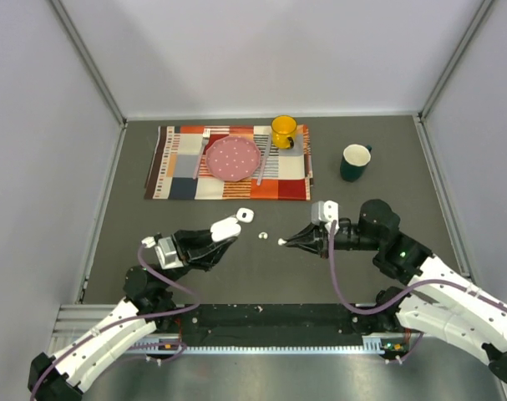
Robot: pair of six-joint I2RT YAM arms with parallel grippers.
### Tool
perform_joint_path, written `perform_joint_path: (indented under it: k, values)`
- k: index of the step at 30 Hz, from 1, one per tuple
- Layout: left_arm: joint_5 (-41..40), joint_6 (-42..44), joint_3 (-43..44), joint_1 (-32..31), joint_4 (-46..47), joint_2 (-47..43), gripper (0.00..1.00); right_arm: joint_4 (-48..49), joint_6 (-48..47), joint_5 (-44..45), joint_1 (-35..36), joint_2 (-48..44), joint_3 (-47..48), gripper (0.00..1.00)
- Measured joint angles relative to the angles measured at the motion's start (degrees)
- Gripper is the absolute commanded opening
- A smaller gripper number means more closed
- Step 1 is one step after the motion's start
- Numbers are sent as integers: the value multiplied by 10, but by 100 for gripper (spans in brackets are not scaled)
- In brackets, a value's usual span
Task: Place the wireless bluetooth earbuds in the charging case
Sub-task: Place the earbud in the charging case.
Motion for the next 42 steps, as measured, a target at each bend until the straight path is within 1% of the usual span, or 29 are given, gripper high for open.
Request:
perform_joint_path:
  k: [14,20,26,34,42]
  values:
    - [32,0,0,0,-16,-6,0,1,-10,-170,0,-48,48,0]
    - [48,0,0,0,-16,-5,0,12,-14,-241,0,-50,69,0]
    - [89,0,0,0,-10,24,0,40,-12,-289,0,-36,71,0]
    - [157,-4,0,0,9,82,0,76,4,-295,0,28,87,0]
    - [181,-9,0,0,38,98,0,136,45,-259,0,64,87,0]
